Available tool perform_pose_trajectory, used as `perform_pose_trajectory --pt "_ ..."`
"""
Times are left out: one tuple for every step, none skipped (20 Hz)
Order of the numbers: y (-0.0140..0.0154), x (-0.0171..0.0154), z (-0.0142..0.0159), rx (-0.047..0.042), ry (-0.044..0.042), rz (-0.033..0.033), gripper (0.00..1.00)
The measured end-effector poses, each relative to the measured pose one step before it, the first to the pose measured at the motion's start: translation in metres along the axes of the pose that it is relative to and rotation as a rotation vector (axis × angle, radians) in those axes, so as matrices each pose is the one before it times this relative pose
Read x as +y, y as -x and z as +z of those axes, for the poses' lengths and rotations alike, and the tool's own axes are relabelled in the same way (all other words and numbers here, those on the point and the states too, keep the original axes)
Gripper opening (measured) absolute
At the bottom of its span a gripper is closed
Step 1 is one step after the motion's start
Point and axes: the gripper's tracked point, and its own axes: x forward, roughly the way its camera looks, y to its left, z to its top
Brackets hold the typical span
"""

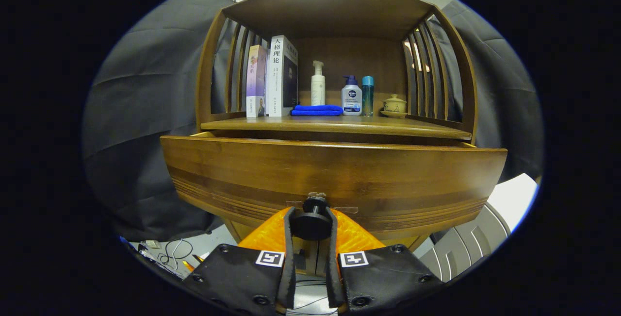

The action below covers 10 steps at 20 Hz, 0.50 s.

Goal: Pull open the drawer, take out the items inside it, and place them on the countertop above the cabinet.

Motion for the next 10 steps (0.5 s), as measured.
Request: perform_pose_trajectory --pt "-0.00013 0.00014 0.00022 0.00211 0.00247 0.00464 0.28" --pt "-0.00107 -0.00076 -0.00174 0.00712 0.00391 0.00474 0.28" --pt "-0.00028 -0.00026 -0.00092 0.00721 0.00000 0.00265 0.28" --pt "0.00105 0.00110 0.00075 -0.01353 -0.00114 0.00393 0.28" --pt "-0.00044 -0.00017 -0.00416 0.01483 0.00138 0.00130 0.28" --pt "-0.00087 0.00102 0.00256 -0.01270 0.00257 0.00698 0.28" --pt "0.00029 0.00012 -0.00223 0.00921 0.00380 0.00586 0.28" --pt "0.00070 -0.00124 0.00075 -0.00183 0.00430 0.00318 0.28" --pt "0.00009 0.00043 -0.00021 0.00425 0.00138 0.00382 0.28" --pt "-0.00057 0.00144 -0.00018 0.00063 -0.00163 0.00748 0.28"
